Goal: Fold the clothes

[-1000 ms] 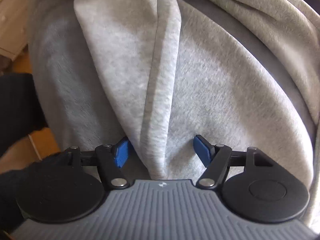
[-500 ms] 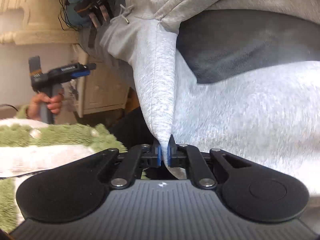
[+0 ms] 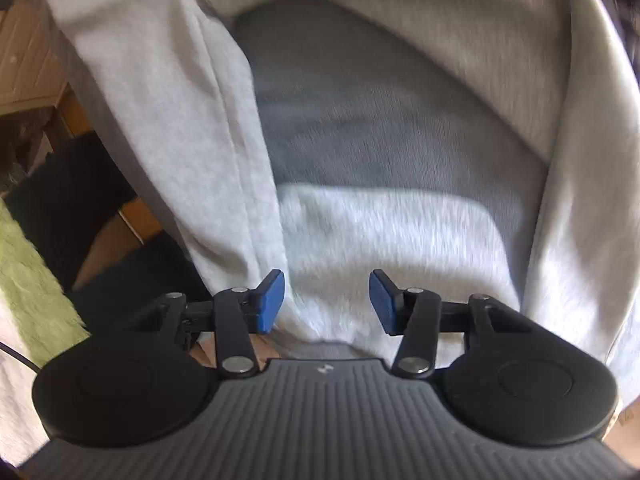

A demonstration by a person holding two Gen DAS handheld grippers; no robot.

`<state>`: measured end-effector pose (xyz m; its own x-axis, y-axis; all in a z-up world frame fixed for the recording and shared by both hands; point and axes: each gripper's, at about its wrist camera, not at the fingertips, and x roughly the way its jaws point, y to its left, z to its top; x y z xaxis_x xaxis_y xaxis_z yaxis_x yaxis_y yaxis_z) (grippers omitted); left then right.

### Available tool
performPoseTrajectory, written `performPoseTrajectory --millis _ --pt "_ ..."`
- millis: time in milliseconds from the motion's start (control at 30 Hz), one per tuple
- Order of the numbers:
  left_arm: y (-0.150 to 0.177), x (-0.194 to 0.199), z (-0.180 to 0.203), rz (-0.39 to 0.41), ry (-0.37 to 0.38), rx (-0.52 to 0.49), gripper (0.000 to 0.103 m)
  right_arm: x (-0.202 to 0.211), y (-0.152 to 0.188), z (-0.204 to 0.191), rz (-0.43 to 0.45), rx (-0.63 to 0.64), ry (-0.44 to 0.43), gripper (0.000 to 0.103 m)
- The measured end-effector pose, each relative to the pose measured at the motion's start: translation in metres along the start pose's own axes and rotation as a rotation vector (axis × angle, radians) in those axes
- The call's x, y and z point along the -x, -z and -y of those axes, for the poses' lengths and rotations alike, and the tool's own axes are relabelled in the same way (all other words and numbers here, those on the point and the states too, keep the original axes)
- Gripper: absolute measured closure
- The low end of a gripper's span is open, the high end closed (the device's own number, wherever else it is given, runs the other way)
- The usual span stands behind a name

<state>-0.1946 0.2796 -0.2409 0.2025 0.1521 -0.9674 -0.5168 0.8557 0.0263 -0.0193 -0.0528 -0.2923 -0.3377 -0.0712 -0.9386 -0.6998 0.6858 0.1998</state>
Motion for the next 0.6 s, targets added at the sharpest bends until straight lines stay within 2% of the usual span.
performPoseTrajectory --millis 33,100,200,267,367,500,600 --pt "-0.004 -0.004 0.002 0.014 -0.004 -0.034 0.045 0.013 -0.013 -0.009 0.05 0.009 -0.02 0.057" --pt "-0.012 -0.012 0.006 0.044 -0.015 -0.109 0.045 0.042 -0.04 -0.008 0.19 -0.022 -0.117 0.057" --pt "-0.023 -0.027 0.012 0.08 -0.027 -0.223 0.044 0.064 -0.103 -0.025 0.371 -0.121 -0.252 0.056" --pt "-0.029 -0.036 0.015 0.091 -0.032 -0.286 0.041 0.068 -0.158 -0.035 0.437 -0.215 -0.369 0.056" --pt "-0.035 -0.054 0.017 0.08 -0.038 -0.371 0.038 0.061 -0.225 -0.058 0.457 -0.305 -0.437 0.053" --pt "-0.041 -0.082 0.012 0.003 0.01 -0.421 0.038 0.036 -0.309 -0.087 0.43 -0.359 -0.349 0.052" --pt "-0.043 -0.094 0.007 -0.04 0.059 -0.425 0.04 0.022 -0.344 -0.094 0.373 -0.439 -0.294 0.05"
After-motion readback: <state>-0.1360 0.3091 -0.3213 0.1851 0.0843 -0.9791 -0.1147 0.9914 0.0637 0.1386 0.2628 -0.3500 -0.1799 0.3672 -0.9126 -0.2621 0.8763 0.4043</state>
